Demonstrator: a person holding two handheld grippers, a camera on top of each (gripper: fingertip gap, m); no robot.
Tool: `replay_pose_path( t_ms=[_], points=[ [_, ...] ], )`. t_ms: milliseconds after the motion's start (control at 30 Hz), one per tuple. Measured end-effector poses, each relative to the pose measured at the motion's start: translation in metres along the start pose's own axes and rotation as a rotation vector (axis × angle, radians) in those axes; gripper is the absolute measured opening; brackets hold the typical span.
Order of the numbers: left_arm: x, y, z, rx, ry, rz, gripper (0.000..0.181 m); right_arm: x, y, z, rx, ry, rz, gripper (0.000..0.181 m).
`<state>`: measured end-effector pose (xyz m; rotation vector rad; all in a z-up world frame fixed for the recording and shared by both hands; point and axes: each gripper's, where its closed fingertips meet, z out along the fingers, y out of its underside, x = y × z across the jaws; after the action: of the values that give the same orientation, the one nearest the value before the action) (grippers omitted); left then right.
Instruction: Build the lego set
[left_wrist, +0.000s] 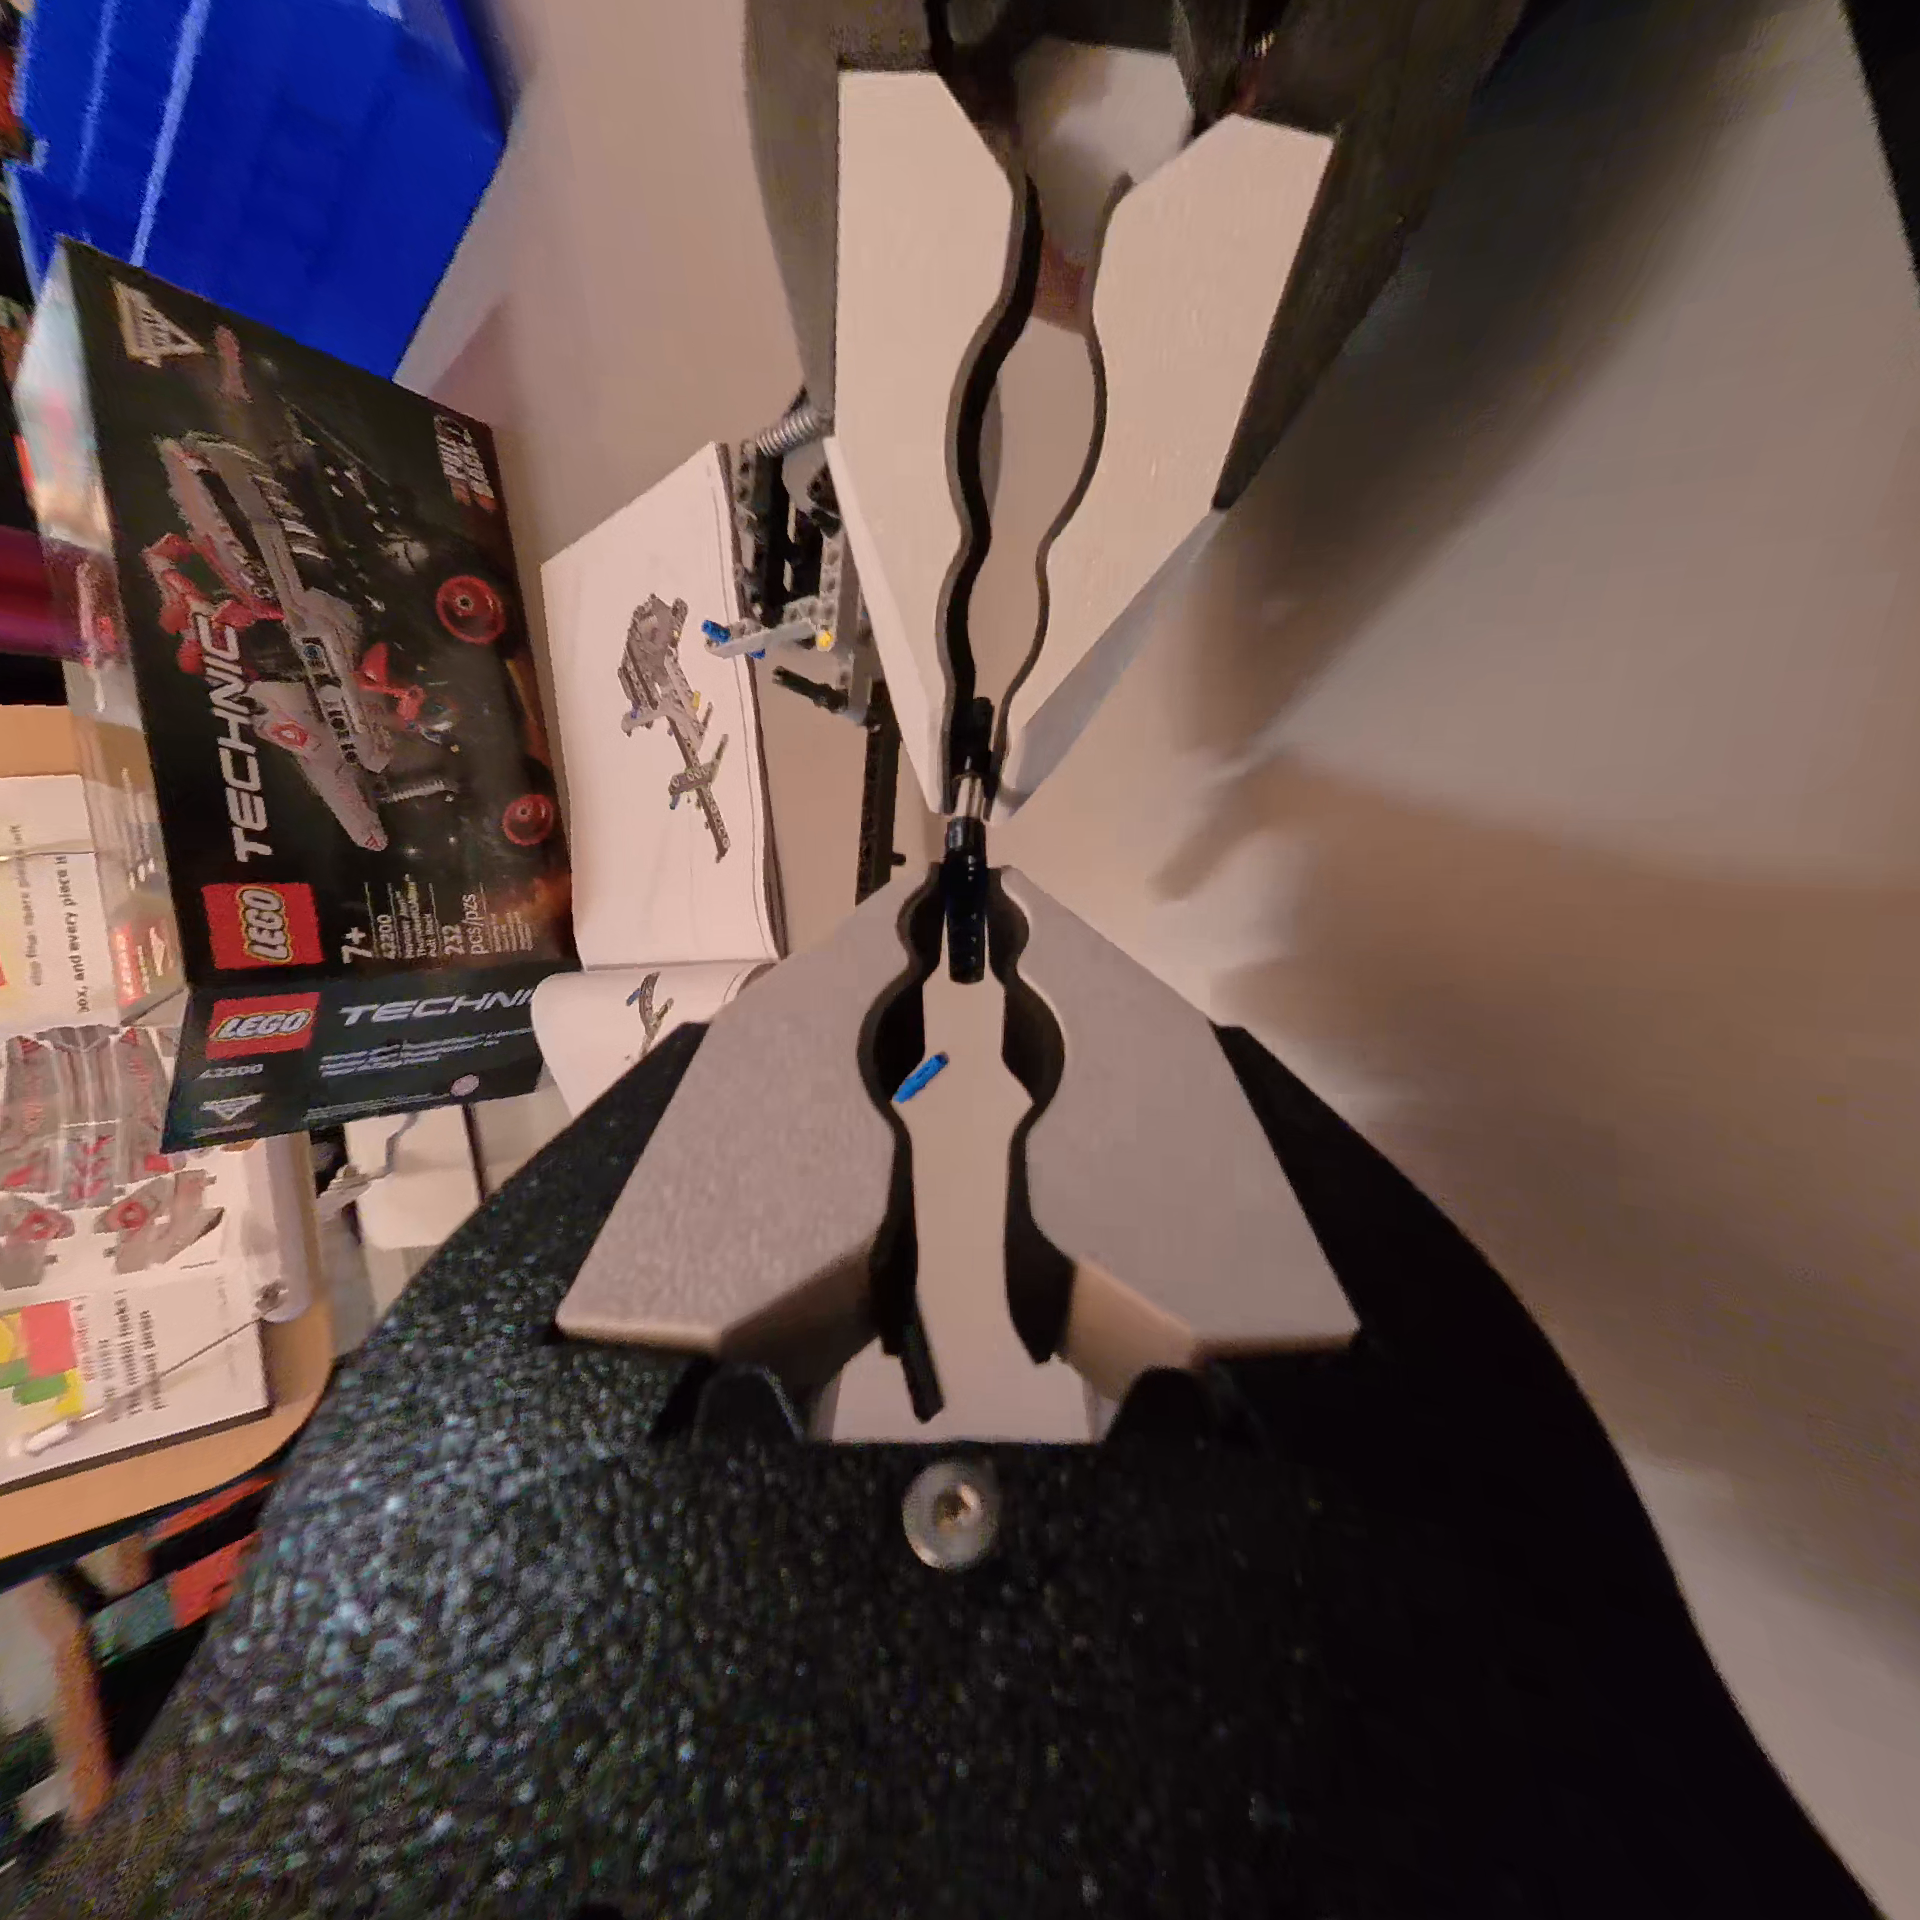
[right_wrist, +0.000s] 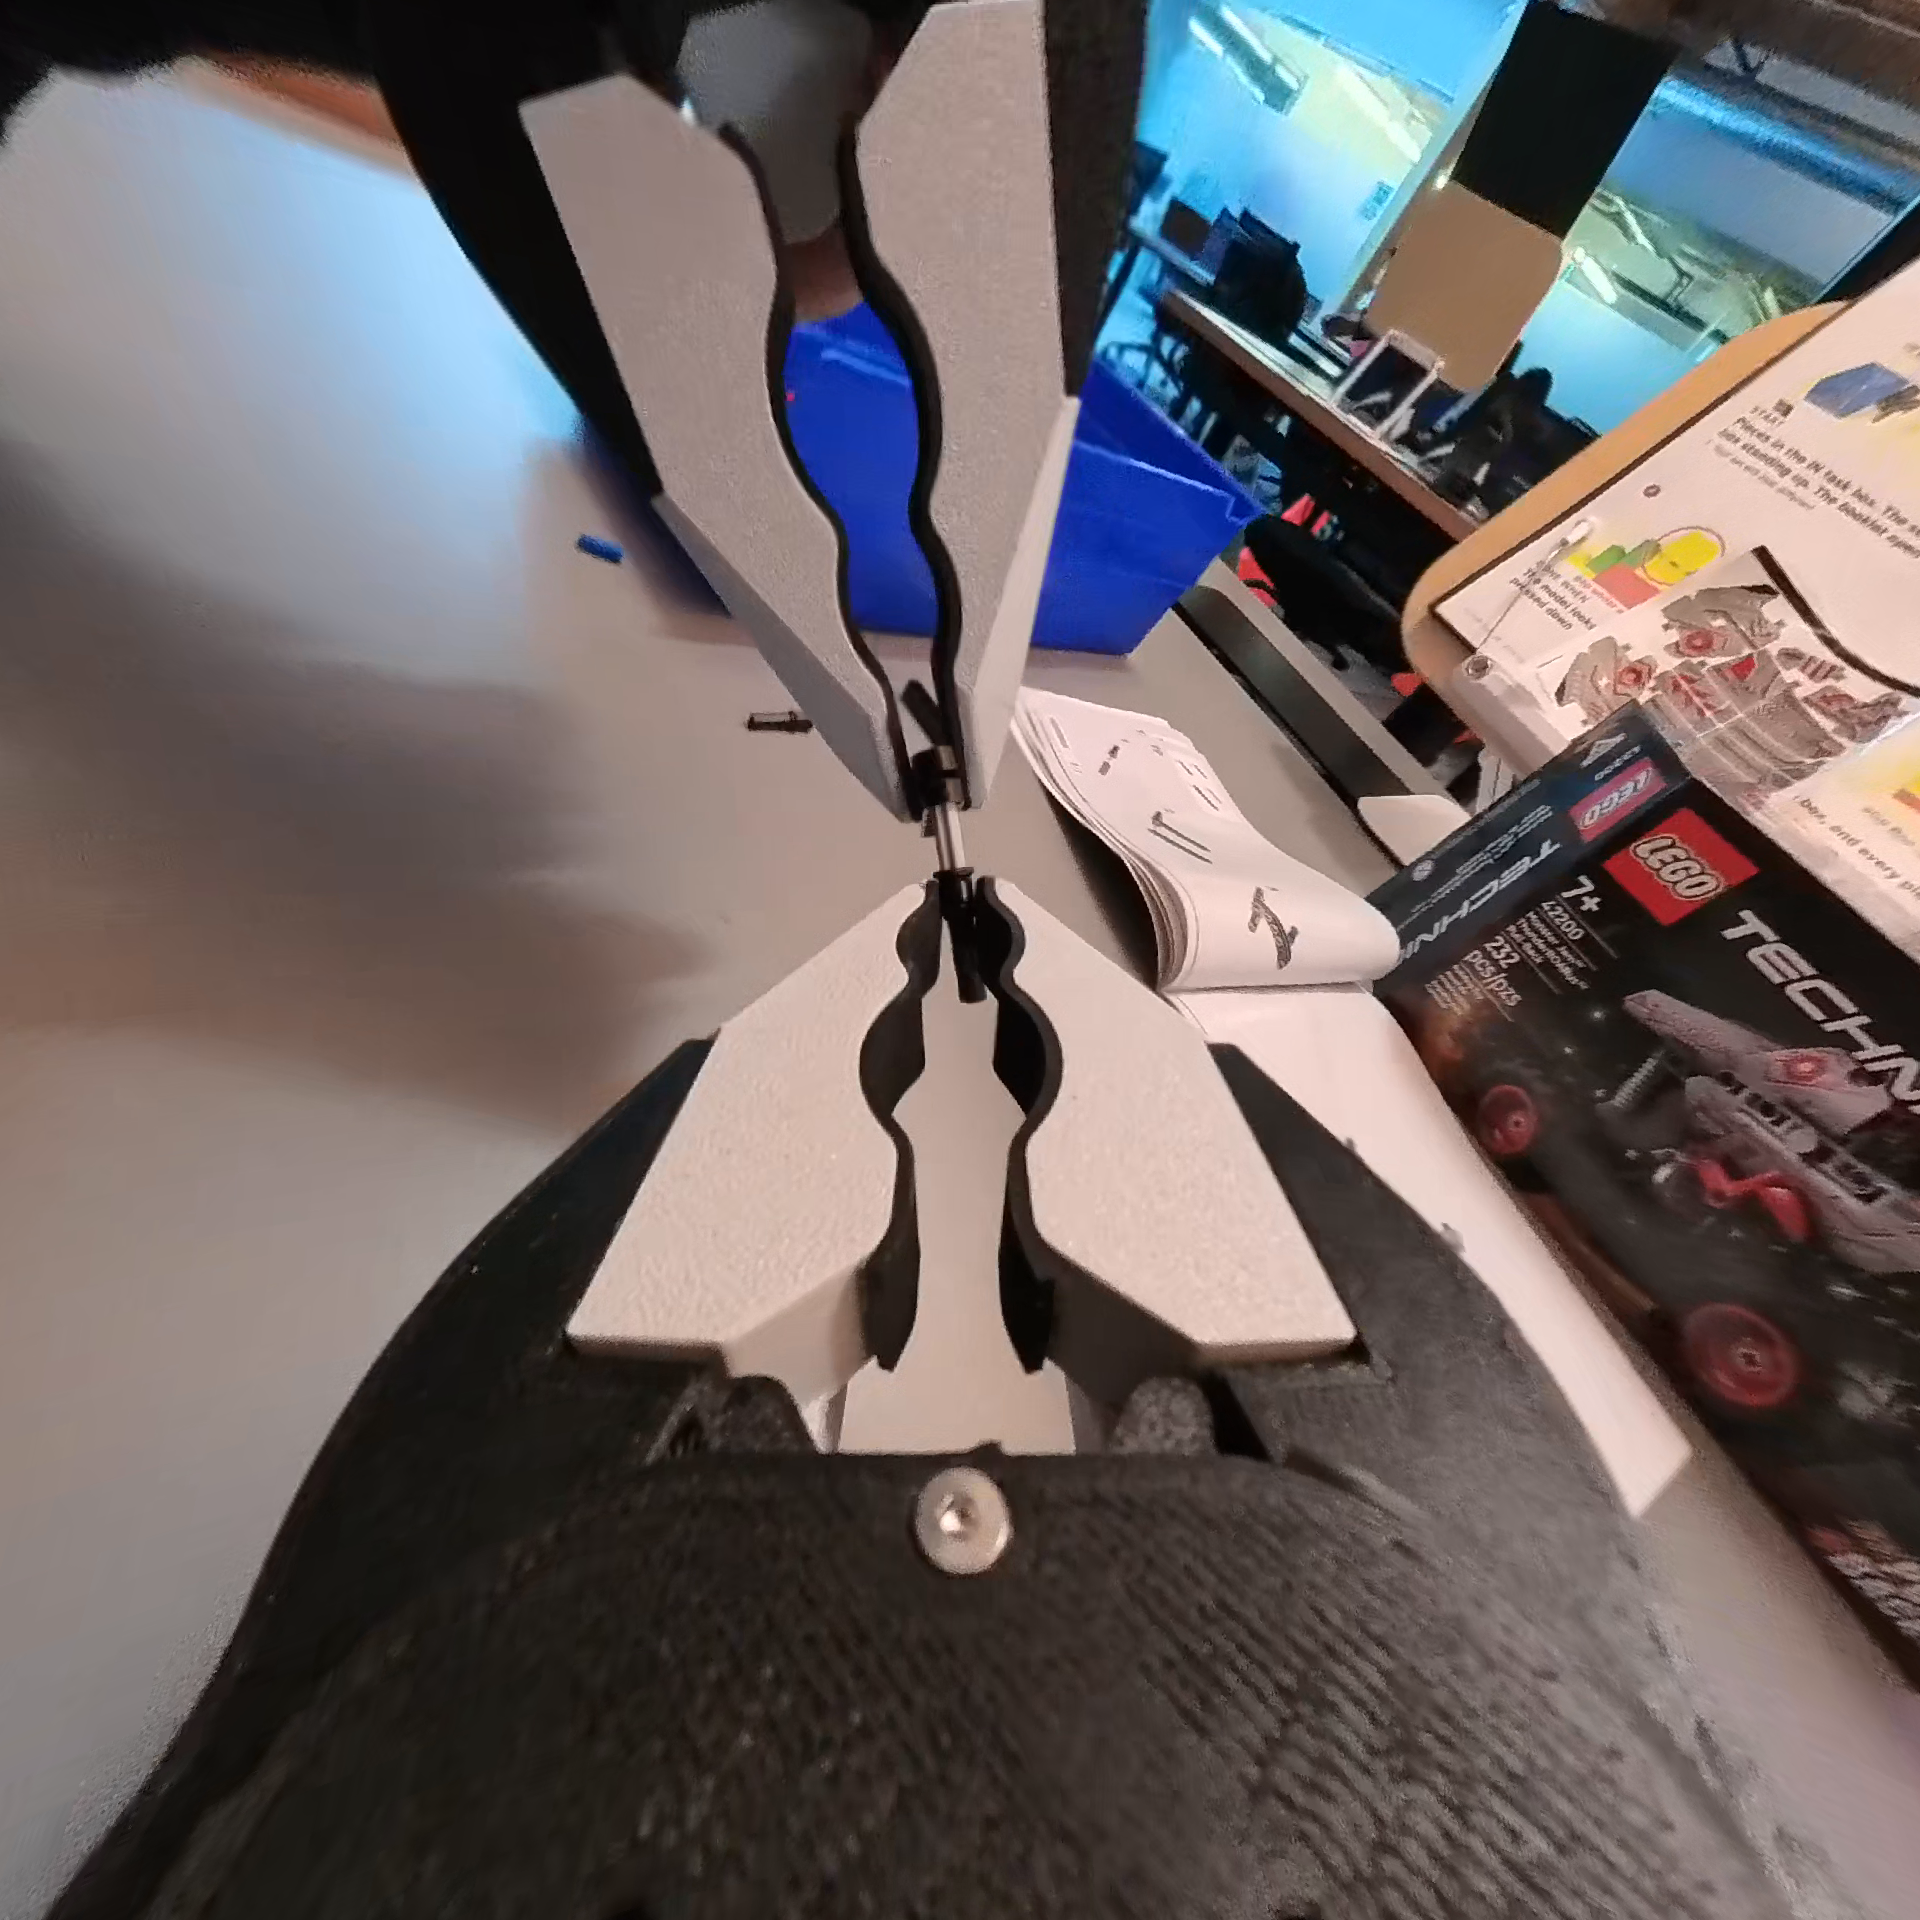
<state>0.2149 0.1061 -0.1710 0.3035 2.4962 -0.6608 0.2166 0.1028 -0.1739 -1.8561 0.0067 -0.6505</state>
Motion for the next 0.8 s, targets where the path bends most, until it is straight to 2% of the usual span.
replay_pose_path(
  t_ms=[100,367,600,800],
  points=[
    [-0.002,-0.005,-0.006,0.067,0.002,-0.057,0.005,0.001,-0.005,-0.002,0.04,-0.02,0.053,0.004],
    [-0.001,-0.003,-0.008,0.065,0.006,-0.047,0.005,-0.004,-0.006,-0.001,0.066,-0.059,0.102,0.004],
    [0.006,0.001,-0.005,0.049,0.031,-0.001,0.005,-0.012,0.001,0.002,0.022,-0.121,0.14,0.004],
    [0.006,-0.001,-0.008,0.089,0.054,-0.044,0.006,-0.013,-0.002,0.001,0.046,-0.134,0.166,0.004]
  ],
)
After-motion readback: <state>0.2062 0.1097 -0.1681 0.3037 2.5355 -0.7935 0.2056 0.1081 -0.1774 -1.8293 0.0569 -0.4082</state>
